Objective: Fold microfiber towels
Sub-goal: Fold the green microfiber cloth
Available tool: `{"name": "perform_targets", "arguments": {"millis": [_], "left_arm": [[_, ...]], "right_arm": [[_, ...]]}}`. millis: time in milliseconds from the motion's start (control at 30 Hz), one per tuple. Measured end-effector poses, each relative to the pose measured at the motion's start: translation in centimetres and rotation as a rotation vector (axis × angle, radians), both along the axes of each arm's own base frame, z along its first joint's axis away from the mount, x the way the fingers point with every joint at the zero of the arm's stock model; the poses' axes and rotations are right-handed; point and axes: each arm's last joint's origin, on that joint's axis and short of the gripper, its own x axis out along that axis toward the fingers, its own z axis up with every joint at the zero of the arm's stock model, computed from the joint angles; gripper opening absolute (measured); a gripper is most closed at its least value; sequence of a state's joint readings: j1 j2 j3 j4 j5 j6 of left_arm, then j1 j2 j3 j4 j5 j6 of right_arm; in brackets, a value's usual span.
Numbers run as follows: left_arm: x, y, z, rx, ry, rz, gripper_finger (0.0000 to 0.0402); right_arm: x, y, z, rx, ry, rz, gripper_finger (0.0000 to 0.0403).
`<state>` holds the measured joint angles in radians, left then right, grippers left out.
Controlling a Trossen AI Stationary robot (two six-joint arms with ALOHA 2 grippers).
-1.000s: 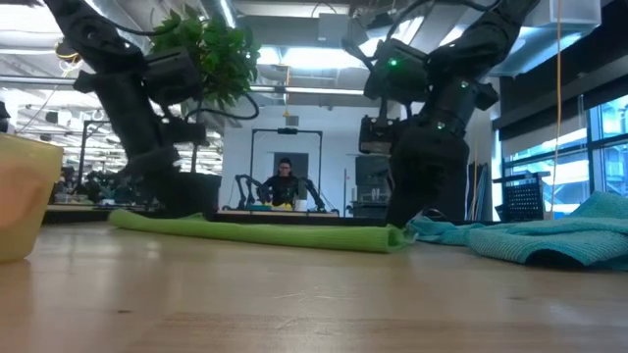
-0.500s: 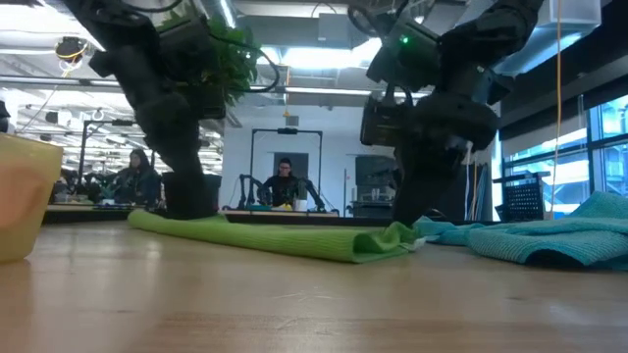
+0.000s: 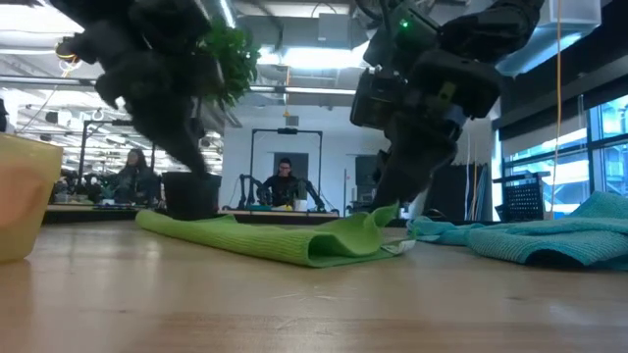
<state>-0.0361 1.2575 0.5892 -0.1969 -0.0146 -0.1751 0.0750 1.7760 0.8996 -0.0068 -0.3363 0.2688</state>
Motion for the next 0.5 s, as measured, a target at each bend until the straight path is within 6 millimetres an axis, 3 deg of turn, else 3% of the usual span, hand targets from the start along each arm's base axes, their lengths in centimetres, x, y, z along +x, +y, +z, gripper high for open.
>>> {"name": "perform_targets", "arguments": {"millis": [267,500], "left_arm": [[1.2,-2.5,1.6,0.068,-0.226,-0.161,0.0049],[1.4,-3.4,2.1,0.08,-0.289,-0.211,0.0083]], "right_arm": [[0.4,0.0,0.5,-0.007,-0.025,0.01,0.0094],[0.4,0.0,0.5,-0.034,-0.034,0.019,0.0094]]}}
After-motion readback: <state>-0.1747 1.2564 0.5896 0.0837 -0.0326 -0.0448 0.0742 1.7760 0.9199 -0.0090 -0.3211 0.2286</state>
